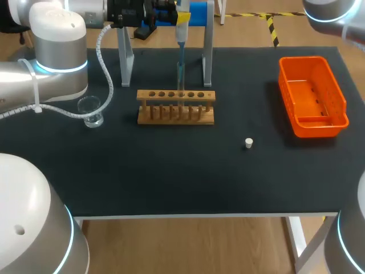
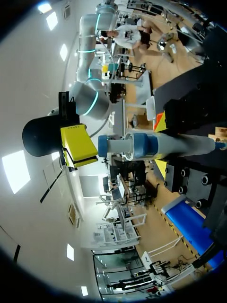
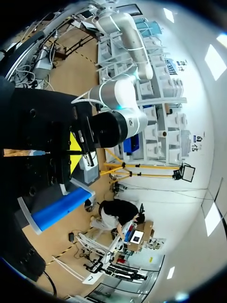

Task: Invert the test tube, pick up the pipette, mount the tip to pipette, aspirate from beaker and dispense into the tube, eject the tip, return the pipette, and cap with the stopper.

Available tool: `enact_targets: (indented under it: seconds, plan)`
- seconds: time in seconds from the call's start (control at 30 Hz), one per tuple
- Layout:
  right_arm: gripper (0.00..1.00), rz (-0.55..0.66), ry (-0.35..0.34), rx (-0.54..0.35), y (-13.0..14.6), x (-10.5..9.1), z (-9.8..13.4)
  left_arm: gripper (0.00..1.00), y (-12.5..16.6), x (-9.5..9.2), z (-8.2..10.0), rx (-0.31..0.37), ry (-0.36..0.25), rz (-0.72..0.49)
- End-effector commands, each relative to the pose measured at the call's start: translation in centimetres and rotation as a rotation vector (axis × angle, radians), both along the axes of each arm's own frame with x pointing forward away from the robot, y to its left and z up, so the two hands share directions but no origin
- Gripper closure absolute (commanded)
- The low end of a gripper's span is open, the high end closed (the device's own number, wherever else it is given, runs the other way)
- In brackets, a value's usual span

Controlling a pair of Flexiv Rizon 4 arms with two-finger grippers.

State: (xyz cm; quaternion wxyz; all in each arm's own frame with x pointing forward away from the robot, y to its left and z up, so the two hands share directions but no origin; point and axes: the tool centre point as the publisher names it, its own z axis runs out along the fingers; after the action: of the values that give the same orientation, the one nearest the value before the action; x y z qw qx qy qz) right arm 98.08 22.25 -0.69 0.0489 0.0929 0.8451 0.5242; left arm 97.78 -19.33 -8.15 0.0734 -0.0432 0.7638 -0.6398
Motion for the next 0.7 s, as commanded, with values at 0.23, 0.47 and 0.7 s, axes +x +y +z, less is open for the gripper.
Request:
enact_targets:
  seconds: [0.23, 0.47, 0.7]
  plan:
    - [1.00, 0.002, 0.000, -0.002, -0.07, 0.16, 0.04, 1.00, -0.07, -0.01, 0.06, -0.005, -0.003, 0.003]
    - [1.00, 0.009, -0.007, 0.006, 0.10, 0.16, 0.49, 1.00, -0.07, -0.01, 0.06, -0.005, -0.003, 0.003]
    - [1.00, 0.014, -0.005, 0.008, 0.11, 0.00, 0.40, 1.00, -0.07, -0.01, 0.06, -0.005, -0.003, 0.003]
